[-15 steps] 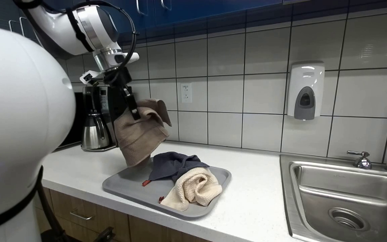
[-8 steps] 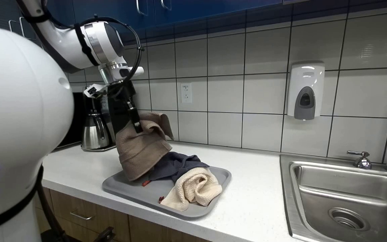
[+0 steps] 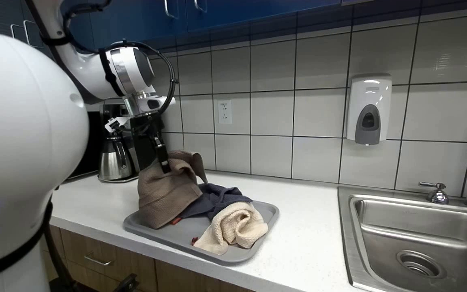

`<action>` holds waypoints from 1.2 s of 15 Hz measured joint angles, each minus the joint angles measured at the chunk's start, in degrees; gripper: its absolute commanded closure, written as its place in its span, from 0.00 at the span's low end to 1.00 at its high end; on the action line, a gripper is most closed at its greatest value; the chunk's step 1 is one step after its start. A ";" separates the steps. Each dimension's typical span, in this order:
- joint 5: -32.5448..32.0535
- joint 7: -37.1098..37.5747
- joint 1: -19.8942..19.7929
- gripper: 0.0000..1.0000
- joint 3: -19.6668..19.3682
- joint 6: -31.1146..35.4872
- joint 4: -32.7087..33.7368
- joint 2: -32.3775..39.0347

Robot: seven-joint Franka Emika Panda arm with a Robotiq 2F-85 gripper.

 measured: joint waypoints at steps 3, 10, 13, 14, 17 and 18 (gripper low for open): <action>-0.44 0.51 -0.07 0.98 -0.42 2.89 0.10 2.66; -2.68 1.27 -0.08 0.98 -2.90 8.15 1.97 8.40; -2.68 1.27 0.35 0.68 -3.58 9.41 3.45 11.33; -2.68 1.27 0.67 0.68 -3.71 9.61 4.07 12.18; -2.66 1.27 1.99 0.46 -3.84 10.12 5.81 13.94; -2.66 1.27 2.48 0.39 -3.88 10.31 6.23 14.21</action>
